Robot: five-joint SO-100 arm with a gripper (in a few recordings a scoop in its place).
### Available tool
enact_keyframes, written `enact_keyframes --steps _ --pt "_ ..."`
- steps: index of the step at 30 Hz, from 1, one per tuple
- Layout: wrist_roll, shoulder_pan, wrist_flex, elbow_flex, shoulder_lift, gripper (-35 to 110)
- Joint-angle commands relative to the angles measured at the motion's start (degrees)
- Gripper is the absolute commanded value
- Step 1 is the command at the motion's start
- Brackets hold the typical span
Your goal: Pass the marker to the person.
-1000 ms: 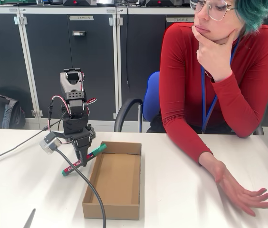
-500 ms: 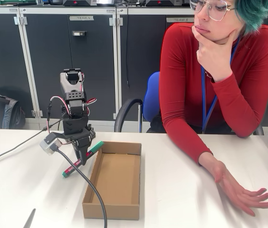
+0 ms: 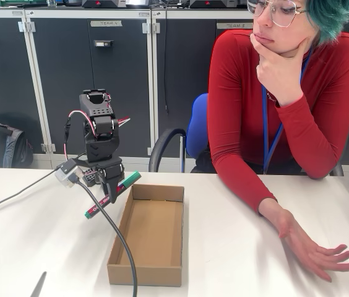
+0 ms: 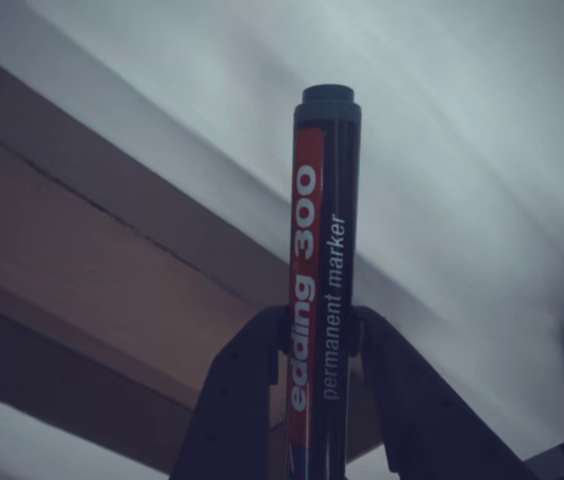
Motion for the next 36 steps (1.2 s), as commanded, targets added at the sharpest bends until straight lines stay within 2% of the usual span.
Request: enact_keyframes --steps 1,5,14,19,24,29,33,36 --pt "-0.2 -0.4 4.6 -6.5 4.7 -5" --pt "-0.7 -1.1 8.3 -12.9 7.6 -5" --pt "3.5 -3.6 6.4 -28.2 9.7 -5" --pt "8.0 -4.0 0.7 -31.2 9.6 -5" --pt "10.1 -6.2 -10.1 -26.5 11.7 -5" --pt "6.2 -11.3 -19.4 -25.0 12.8 -5" --pt "-5.1 -17.8 -17.7 -28.5 11.0 -5" --pt "-9.0 -21.4 -20.0 -31.1 8.9 -5"
